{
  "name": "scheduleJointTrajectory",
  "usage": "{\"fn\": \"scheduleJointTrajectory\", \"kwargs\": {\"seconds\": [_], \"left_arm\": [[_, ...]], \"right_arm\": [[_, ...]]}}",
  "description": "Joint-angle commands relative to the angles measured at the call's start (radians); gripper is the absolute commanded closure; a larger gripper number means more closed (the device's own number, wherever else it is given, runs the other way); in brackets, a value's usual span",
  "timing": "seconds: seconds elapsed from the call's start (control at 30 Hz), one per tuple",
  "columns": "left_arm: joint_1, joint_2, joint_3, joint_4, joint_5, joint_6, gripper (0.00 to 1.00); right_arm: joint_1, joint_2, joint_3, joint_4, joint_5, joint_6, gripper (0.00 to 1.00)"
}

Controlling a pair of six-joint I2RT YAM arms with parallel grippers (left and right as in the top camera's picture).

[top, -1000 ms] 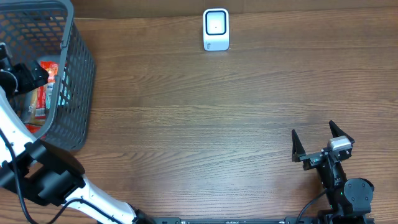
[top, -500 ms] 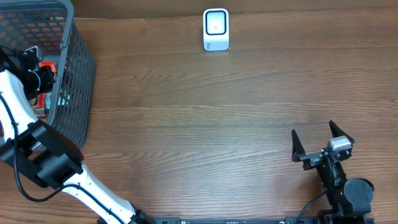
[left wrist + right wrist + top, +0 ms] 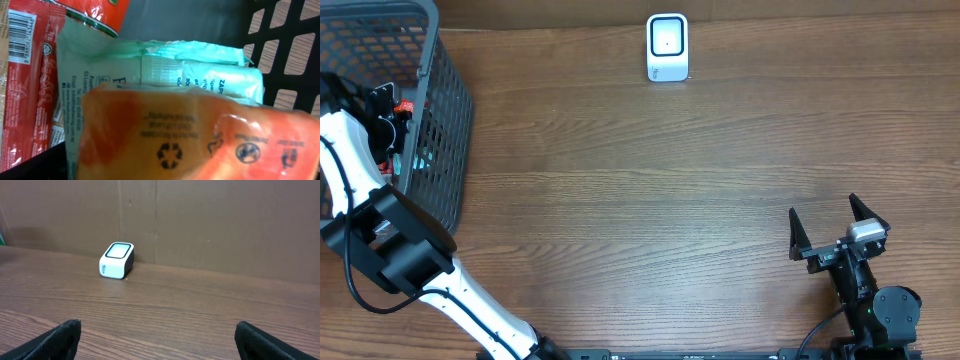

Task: Scan the item barcode
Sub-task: 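Grasp the teal-and-orange snack packet in the basket with the left gripper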

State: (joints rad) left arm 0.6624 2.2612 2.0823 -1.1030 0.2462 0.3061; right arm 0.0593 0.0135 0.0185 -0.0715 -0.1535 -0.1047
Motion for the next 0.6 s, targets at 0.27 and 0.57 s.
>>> {"fn": "scheduleJointTrajectory", "kwargs": {"seconds": [0.27, 0.57], "left_arm": [[-0.005, 0.010, -0.087, 0.036, -0.018, -0.015, 0.27], [-0.004, 0.002, -0.066, 0.013, -0.018, -0.016, 0.57]], "right_arm": [[-0.005, -0.010, -0.011, 0.005, -0.005, -0.001, 0.00], [-0.005, -0.010, -0.011, 0.005, -0.005, -0.001, 0.00]]}}
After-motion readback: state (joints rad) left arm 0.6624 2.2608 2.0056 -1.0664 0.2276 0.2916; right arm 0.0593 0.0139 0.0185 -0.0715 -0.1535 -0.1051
